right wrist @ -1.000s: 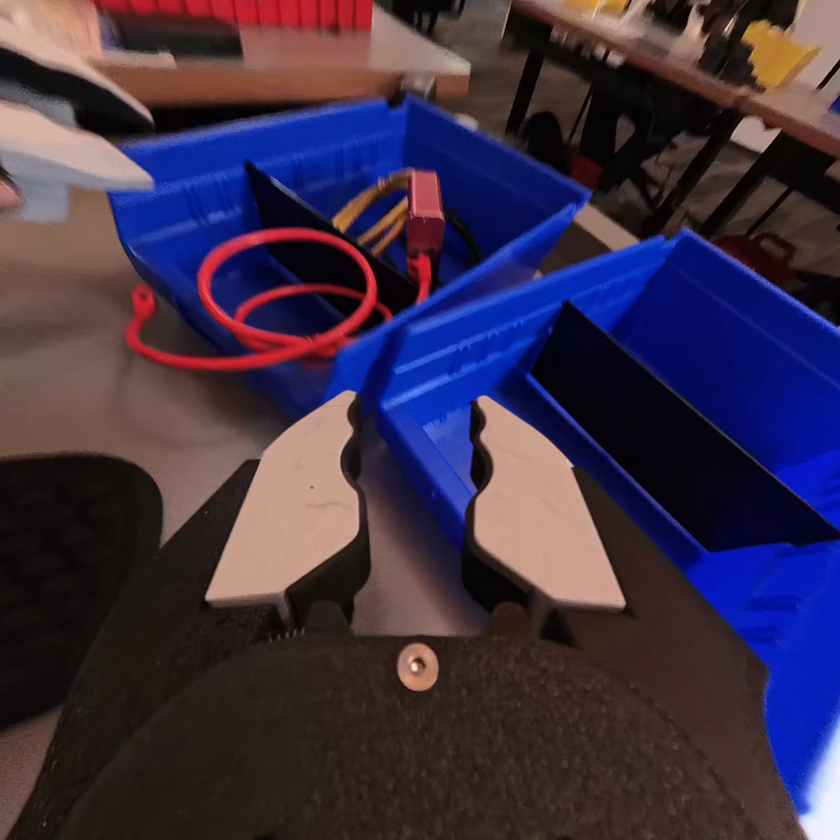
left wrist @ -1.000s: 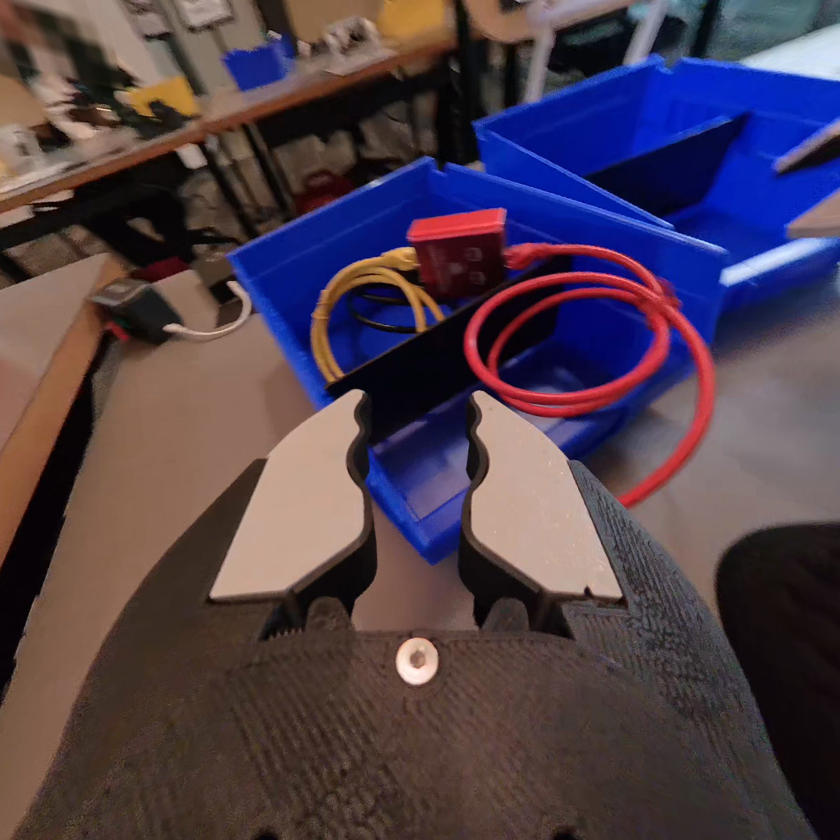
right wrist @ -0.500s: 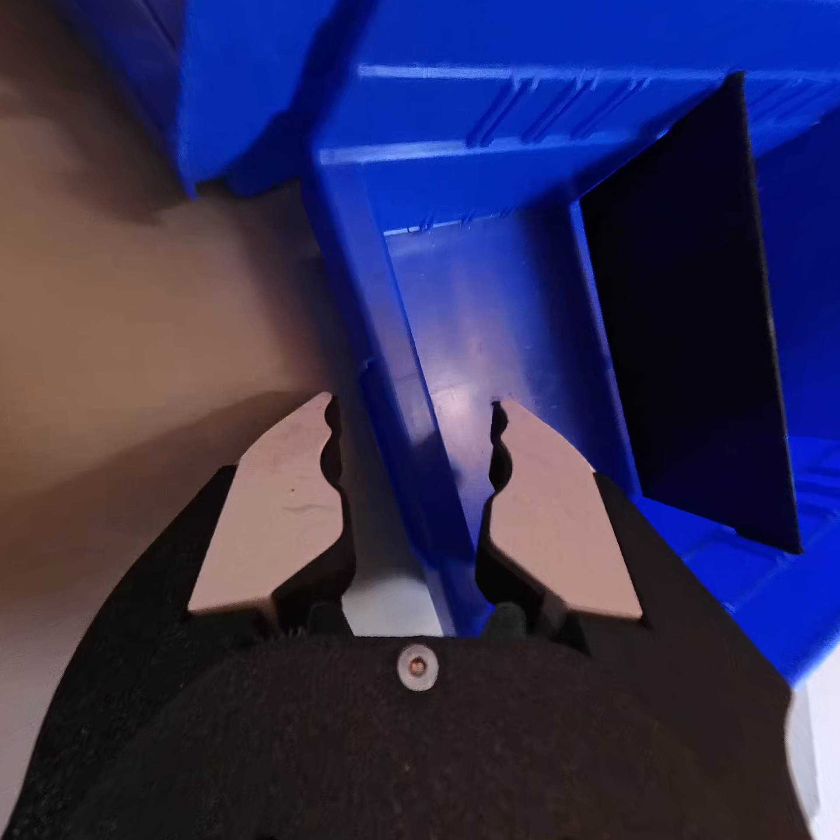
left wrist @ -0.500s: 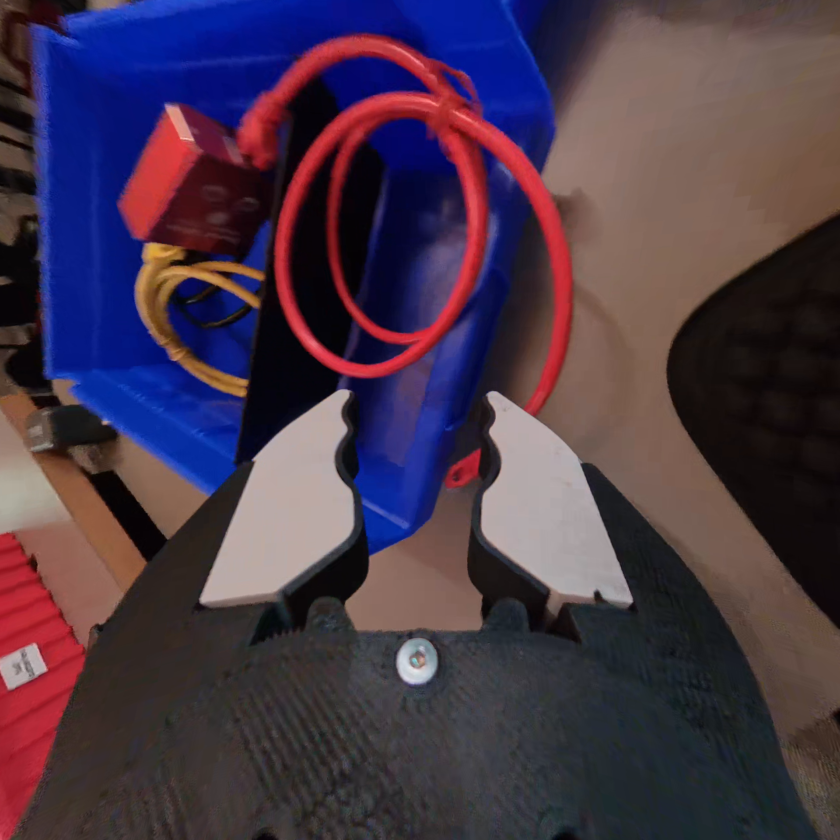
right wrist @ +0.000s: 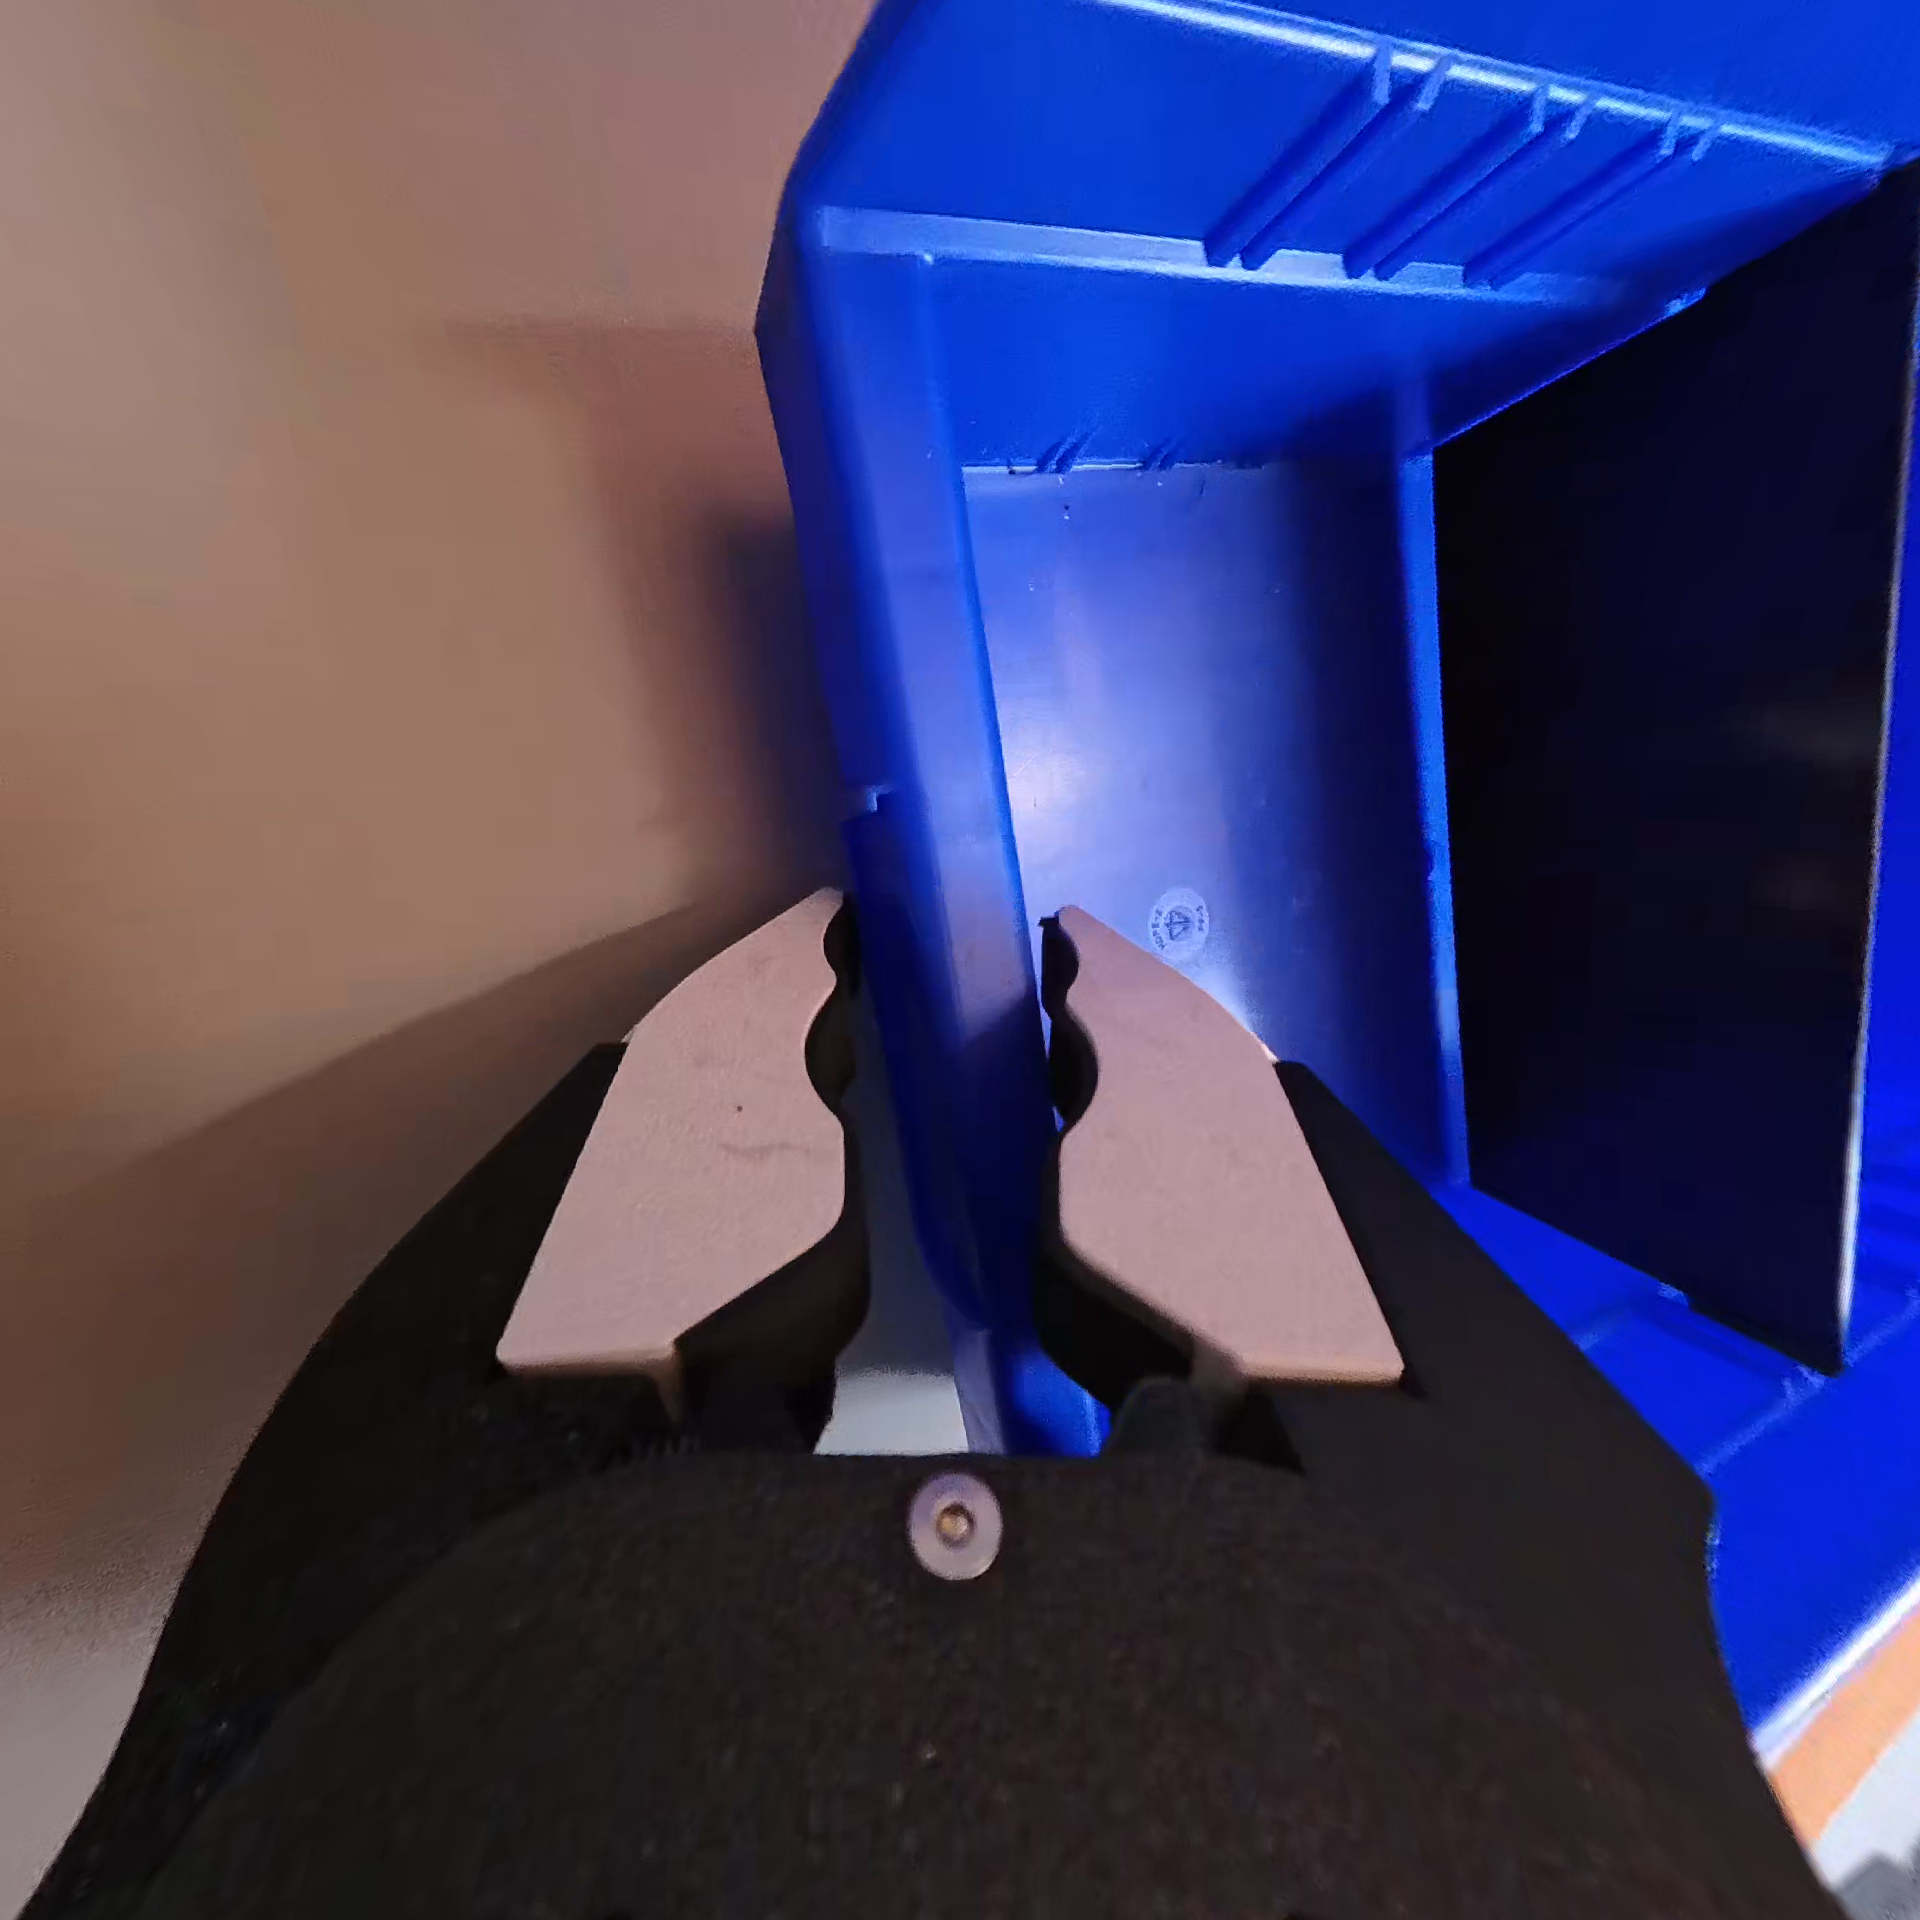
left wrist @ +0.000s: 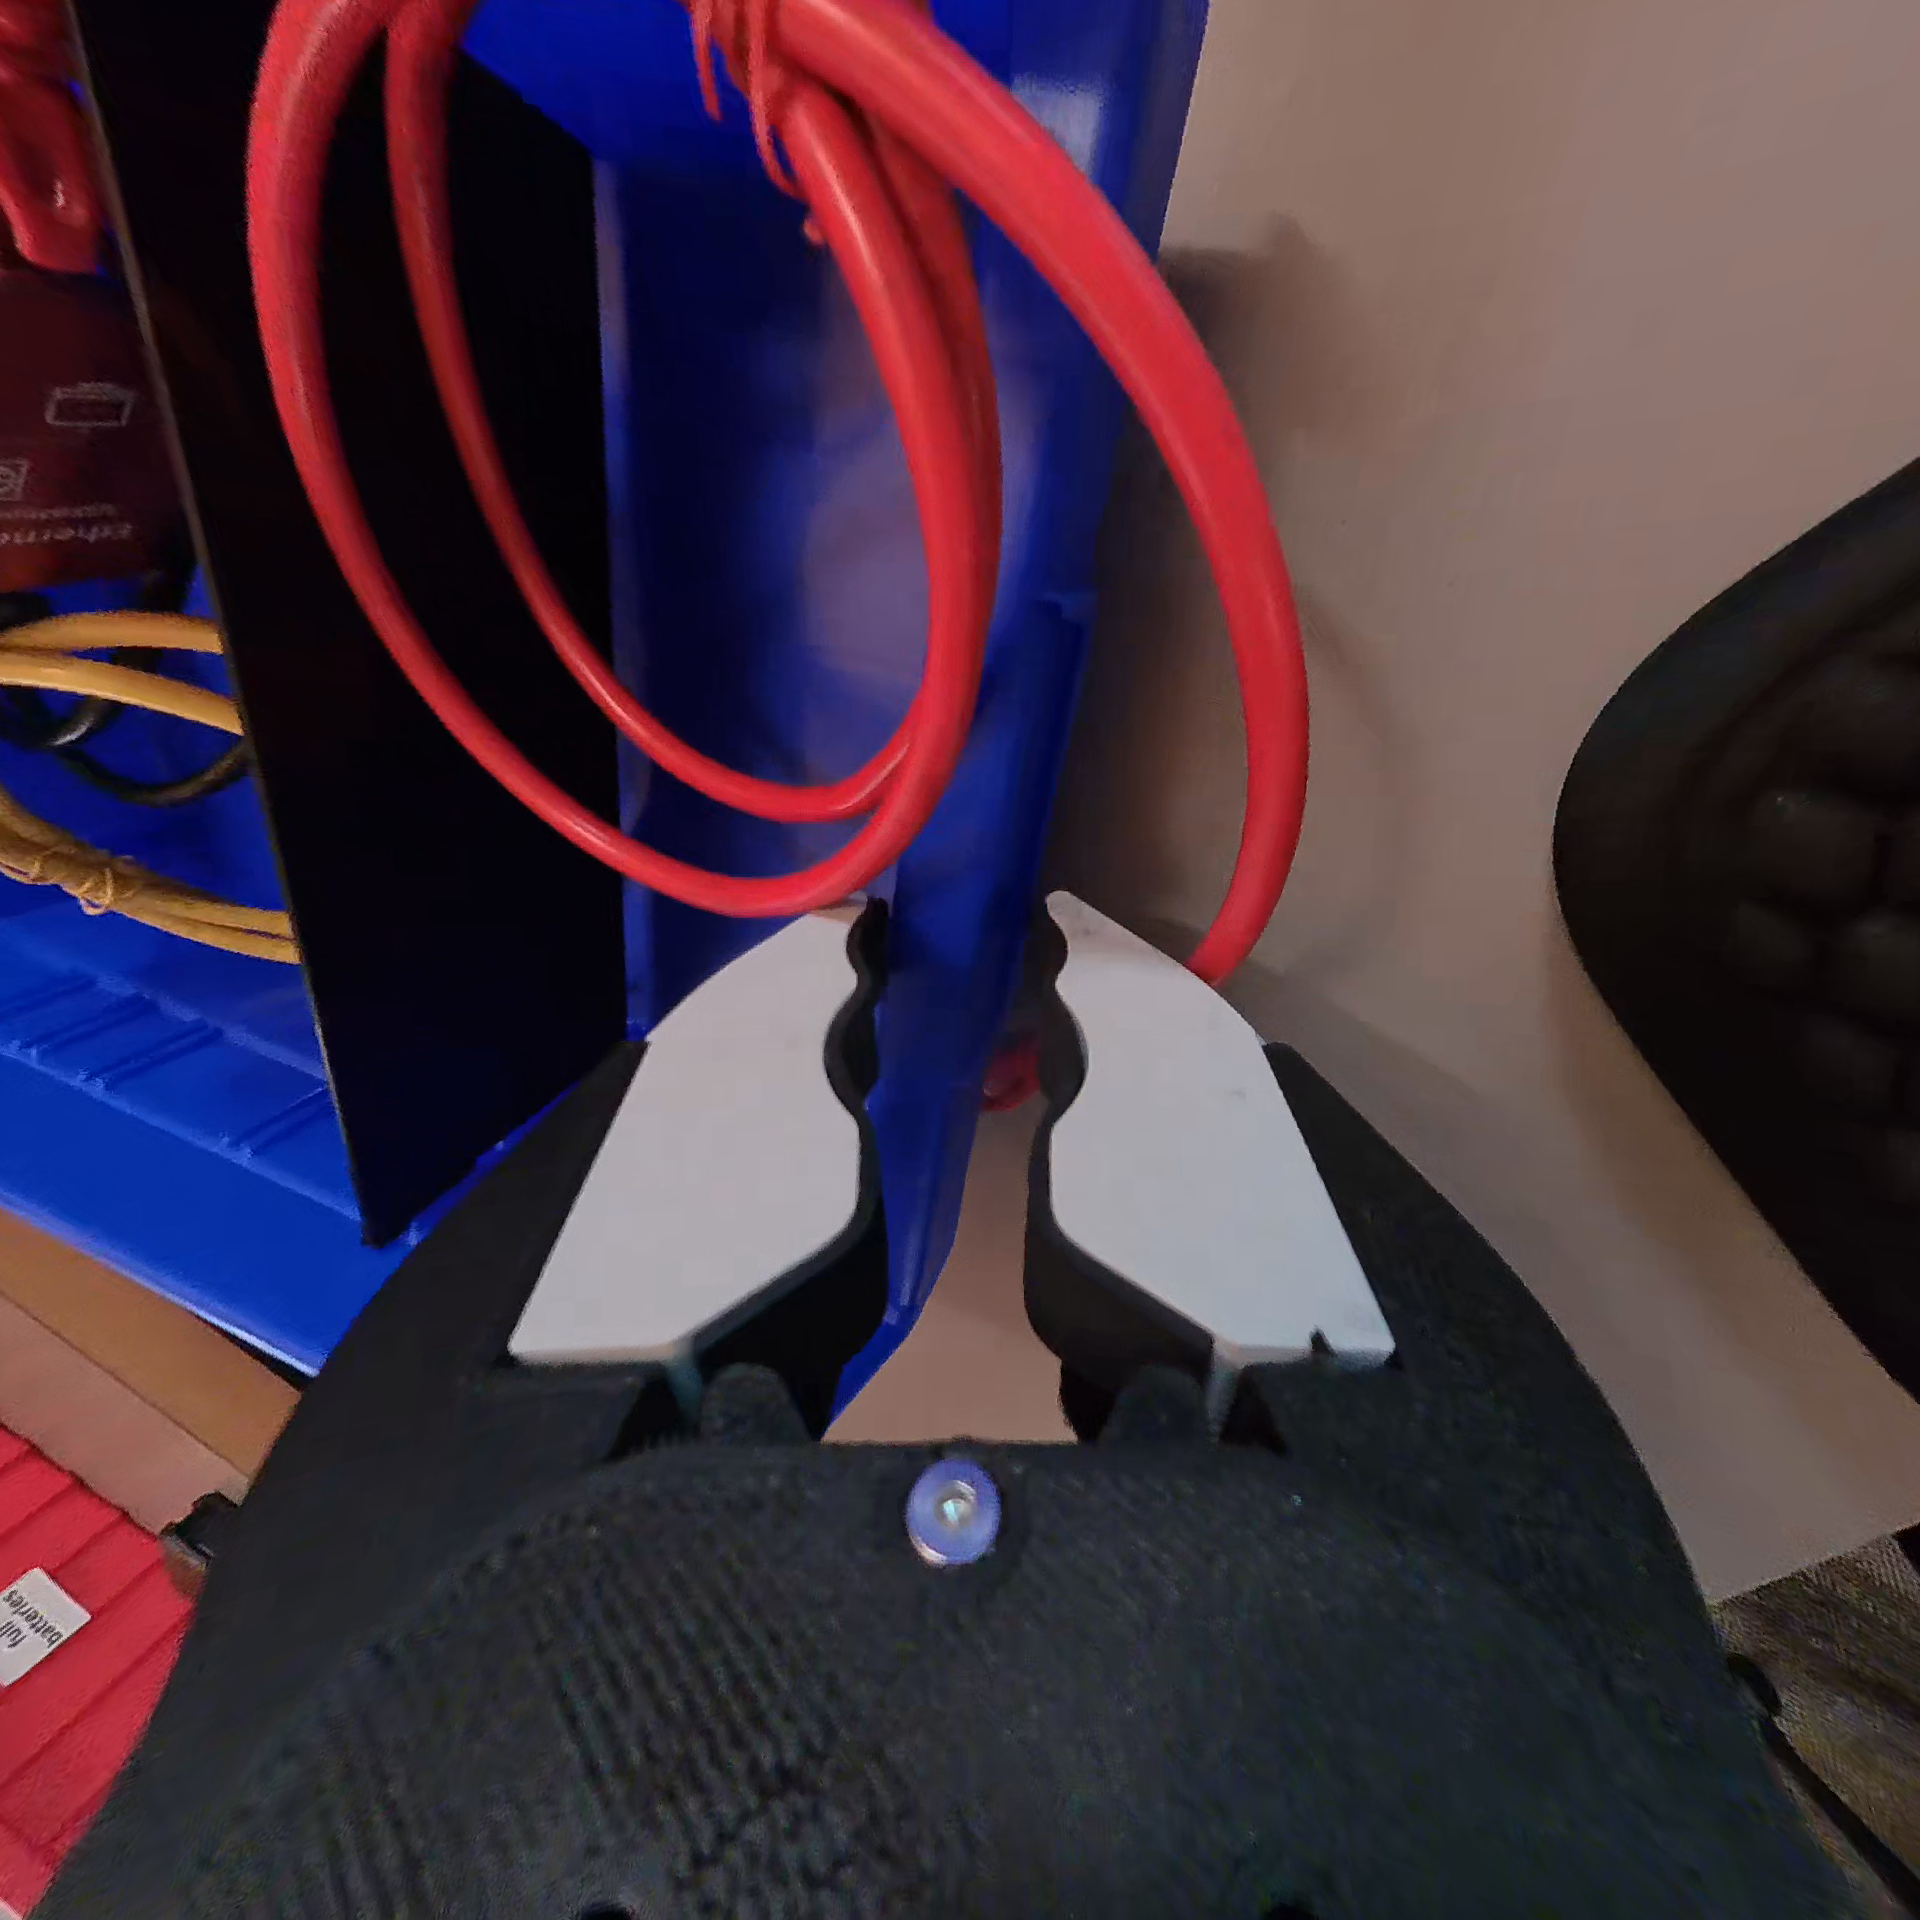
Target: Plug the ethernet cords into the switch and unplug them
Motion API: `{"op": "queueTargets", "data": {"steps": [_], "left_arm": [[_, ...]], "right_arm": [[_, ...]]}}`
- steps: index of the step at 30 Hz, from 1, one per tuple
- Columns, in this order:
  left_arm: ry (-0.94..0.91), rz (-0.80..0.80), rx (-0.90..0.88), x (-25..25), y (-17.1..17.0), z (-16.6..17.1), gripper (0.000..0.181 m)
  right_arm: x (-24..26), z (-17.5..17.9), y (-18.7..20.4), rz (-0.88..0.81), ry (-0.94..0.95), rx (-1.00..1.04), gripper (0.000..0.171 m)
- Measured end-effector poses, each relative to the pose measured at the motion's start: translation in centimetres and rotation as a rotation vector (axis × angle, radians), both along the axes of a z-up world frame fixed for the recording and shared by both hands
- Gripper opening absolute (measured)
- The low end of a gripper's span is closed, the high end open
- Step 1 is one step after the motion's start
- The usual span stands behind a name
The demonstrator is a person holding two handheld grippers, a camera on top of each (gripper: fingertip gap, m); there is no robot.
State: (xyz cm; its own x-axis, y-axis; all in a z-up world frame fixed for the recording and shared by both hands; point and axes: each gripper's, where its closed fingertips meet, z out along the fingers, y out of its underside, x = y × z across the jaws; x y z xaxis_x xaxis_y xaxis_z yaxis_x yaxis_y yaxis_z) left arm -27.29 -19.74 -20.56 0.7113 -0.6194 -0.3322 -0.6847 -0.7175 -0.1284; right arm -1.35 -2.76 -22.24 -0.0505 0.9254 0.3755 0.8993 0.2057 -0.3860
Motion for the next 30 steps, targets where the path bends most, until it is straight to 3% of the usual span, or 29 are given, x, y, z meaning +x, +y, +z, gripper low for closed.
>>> {"op": "queueTargets", "data": {"steps": [7, 14, 23, 25, 30], "left_arm": [[0.006, 0.014, -0.013, 1.3, 1.8, 0.0, 0.026], [-0.036, 0.051, 0.028, 0.7, 5.9, 0.0, 0.026], [-0.099, 0.126, 0.057, -0.9, 10.3, -0.1, 0.026], [-0.100, 0.128, 0.087, -1.3, 11.1, -0.1, 0.026], [-0.093, 0.158, 0.193, -2.8, 12.1, 0.4, 0.035]], "right_arm": [[9.0, 0.1, 4.4, -0.074, -0.045, 0.056, 0.031], [13.2, 0.0, 9.9, -0.088, -0.095, 0.069, 0.030], [13.7, 0.0, 14.1, -0.127, -0.066, 0.057, 0.032], [13.5, 0.2, 14.5, -0.151, -0.037, 0.064, 0.039], [10.5, 4.5, 12.7, -0.196, 0.300, -0.027, 0.052]]}}
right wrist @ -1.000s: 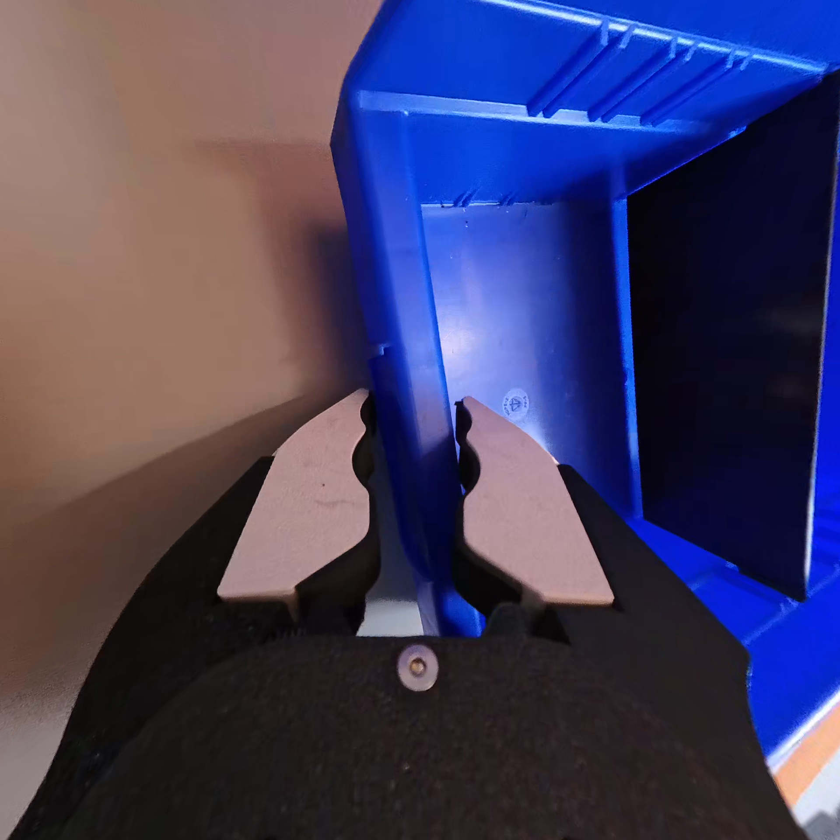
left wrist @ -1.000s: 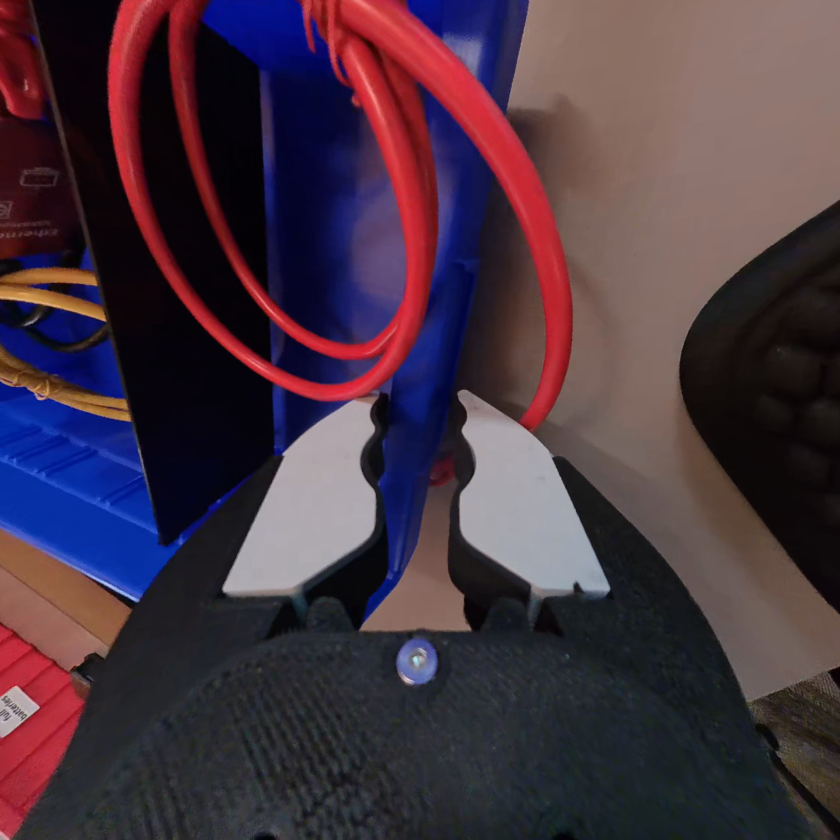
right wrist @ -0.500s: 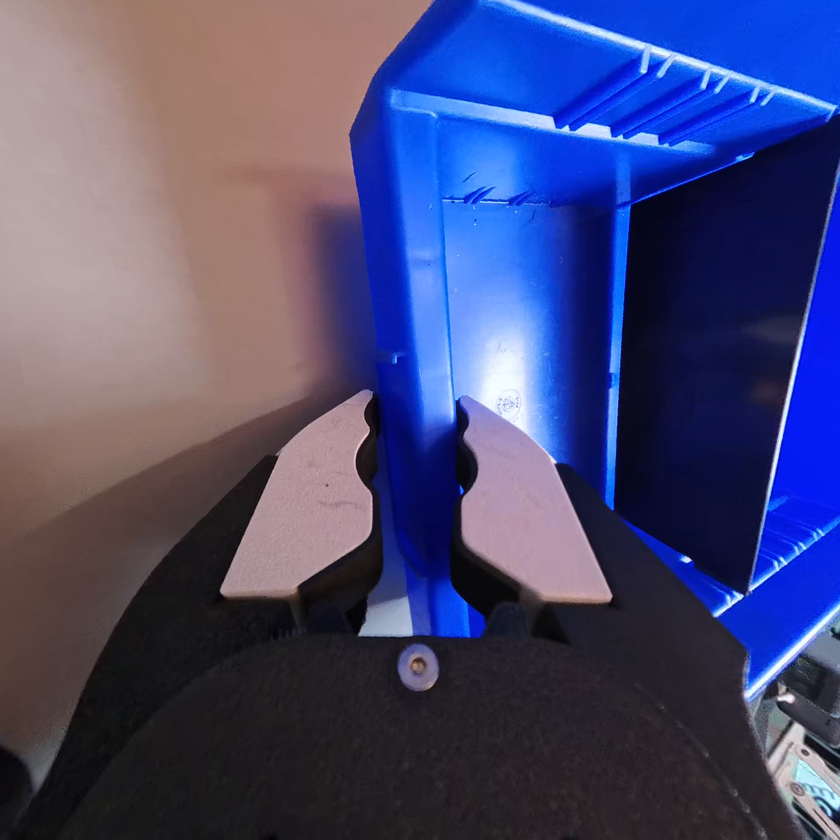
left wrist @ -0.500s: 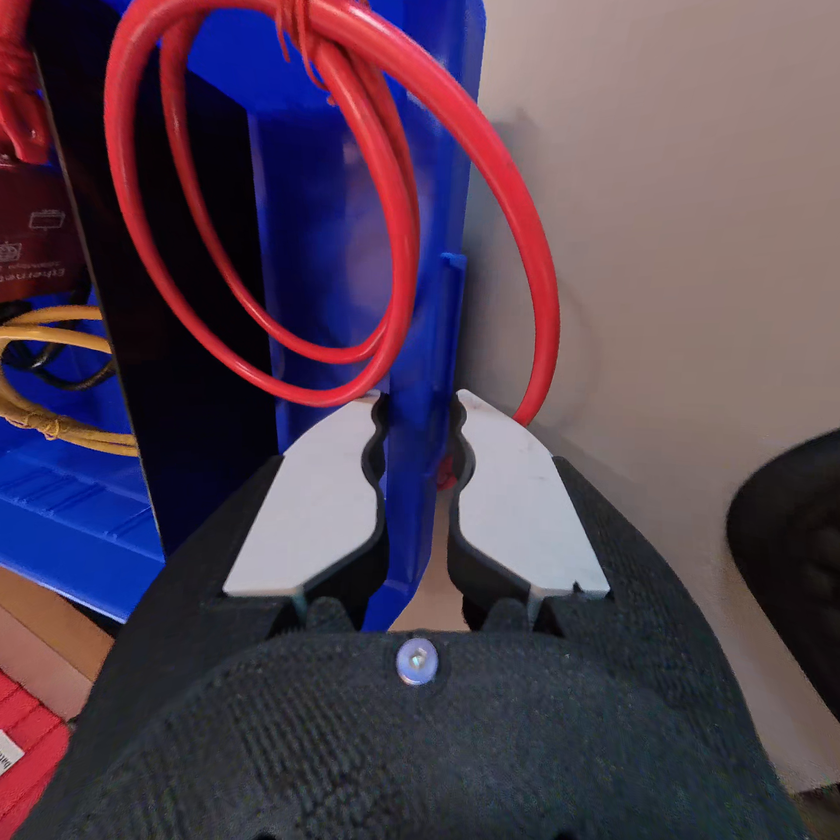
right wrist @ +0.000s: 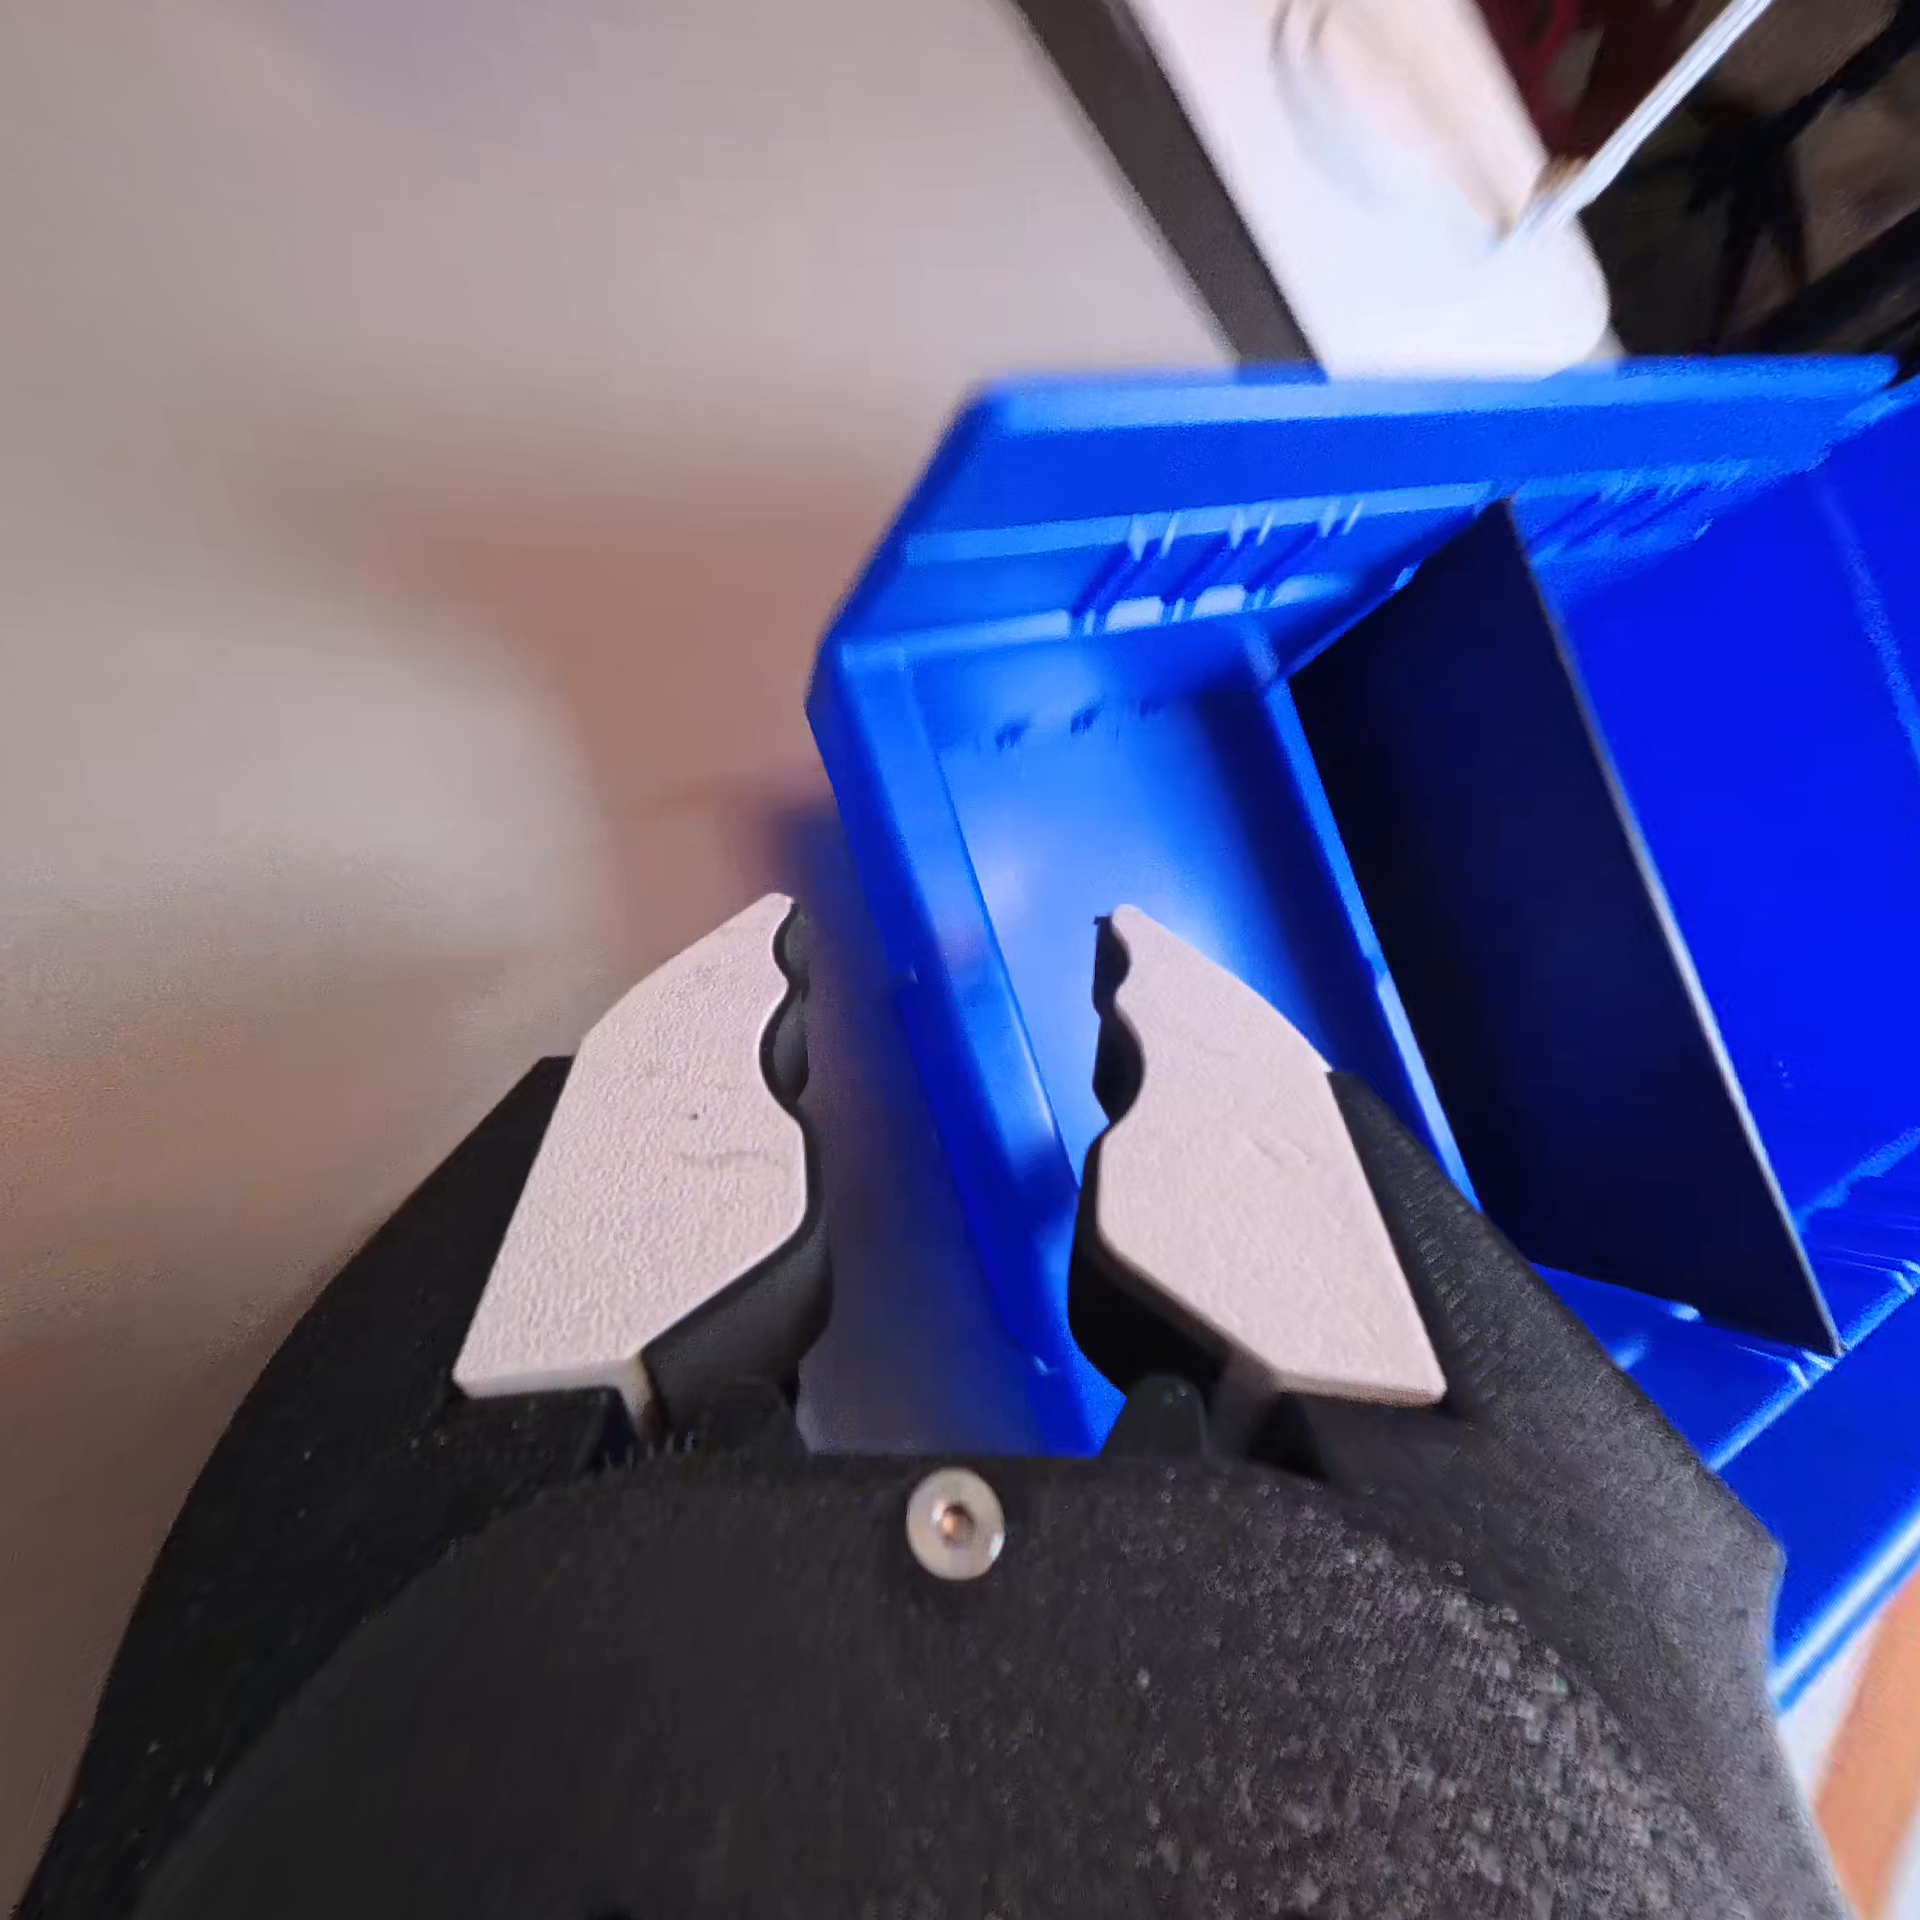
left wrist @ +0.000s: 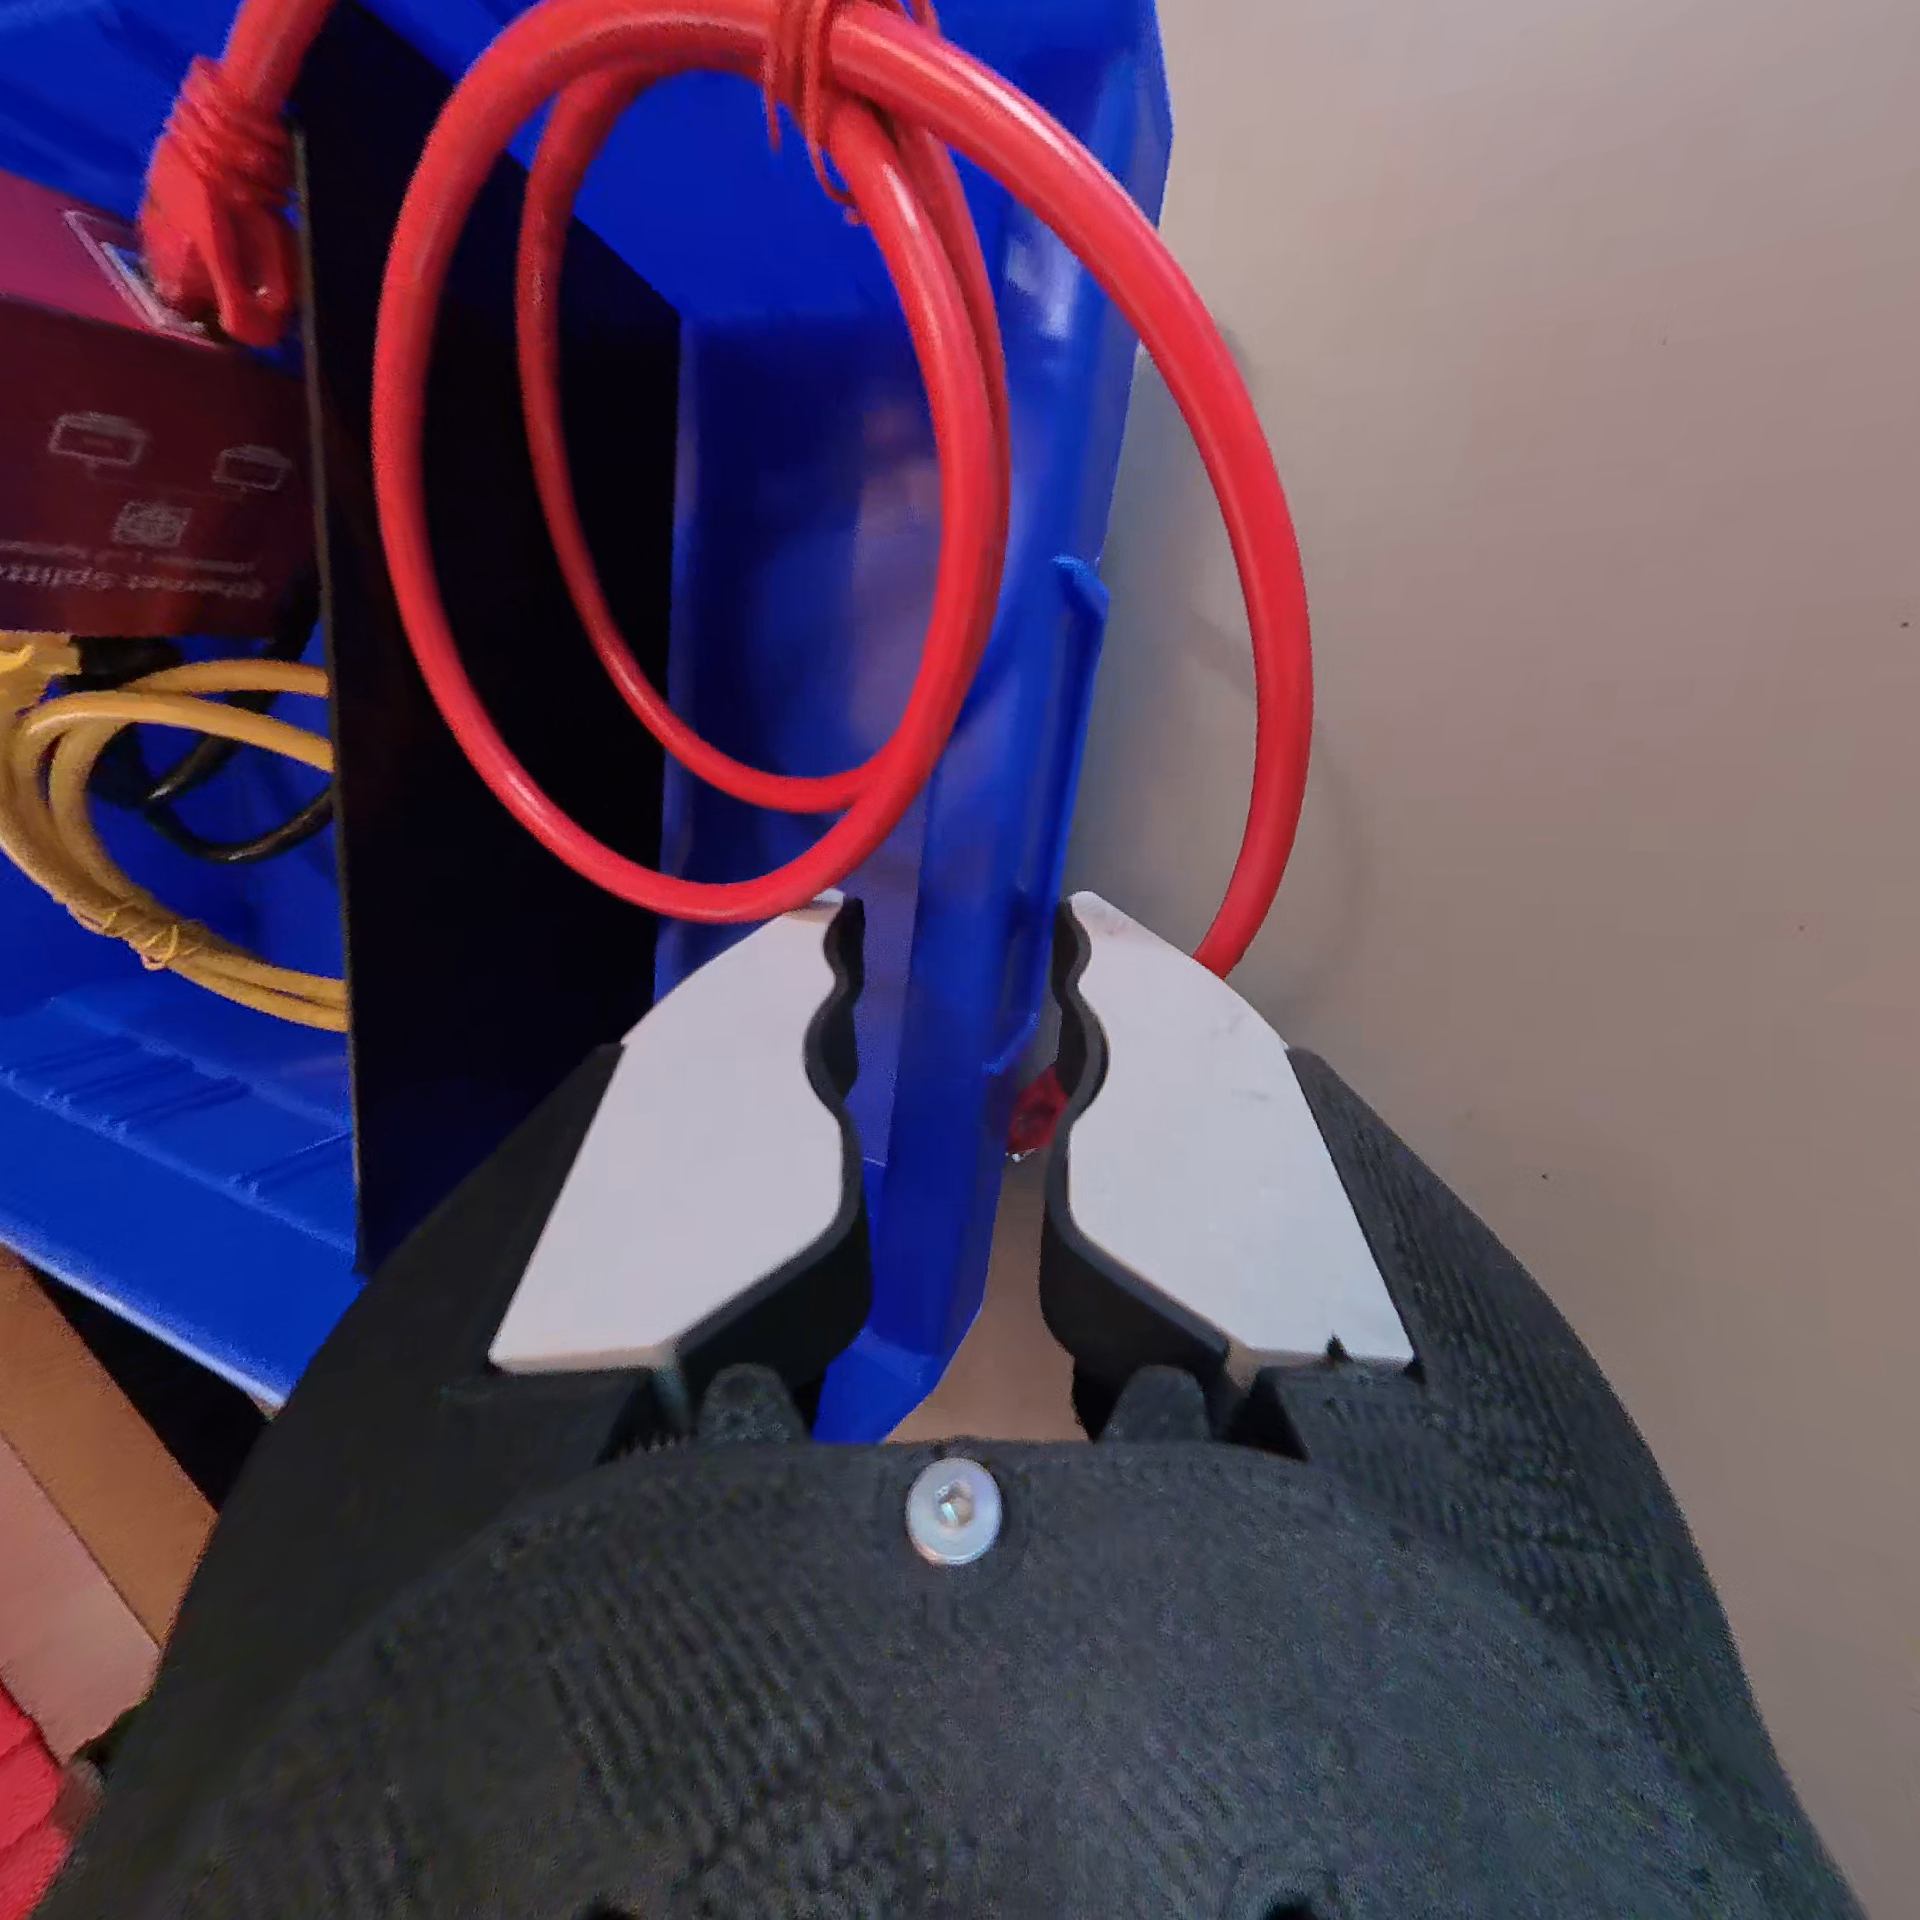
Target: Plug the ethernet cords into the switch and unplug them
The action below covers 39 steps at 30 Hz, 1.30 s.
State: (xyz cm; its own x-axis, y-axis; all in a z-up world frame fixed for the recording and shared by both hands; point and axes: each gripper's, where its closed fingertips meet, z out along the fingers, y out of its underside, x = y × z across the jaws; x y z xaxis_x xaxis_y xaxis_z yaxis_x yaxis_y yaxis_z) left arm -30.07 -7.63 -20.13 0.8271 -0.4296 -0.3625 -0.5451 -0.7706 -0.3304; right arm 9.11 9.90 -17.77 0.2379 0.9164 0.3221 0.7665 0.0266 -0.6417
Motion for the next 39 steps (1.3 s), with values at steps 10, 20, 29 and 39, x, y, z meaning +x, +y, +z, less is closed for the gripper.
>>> {"op": "queueTargets", "data": {"steps": [10, 20, 29, 39], "left_arm": [[0.164, -0.027, 0.158, -5.2, 2.9, 9.9, 0.036], [0.446, -0.248, -0.173, -9.6, 10.8, 6.6, 0.057], [0.465, -0.412, -0.363, -10.1, 13.0, 2.8, 0.046], [0.414, -0.389, -0.301, -10.2, 11.8, 7.6, 0.033]], "right_arm": [[-5.6, 6.3, -6.4, 0.080, 0.645, -0.128, 0.047], [-6.9, 3.1, -10.2, 0.255, 0.636, -0.150, 0.041], [-6.5, 1.7, -11.2, 0.320, 0.587, -0.215, 0.032], [-6.3, 1.2, -11.3, 0.330, 0.566, -0.218, 0.028]]}}
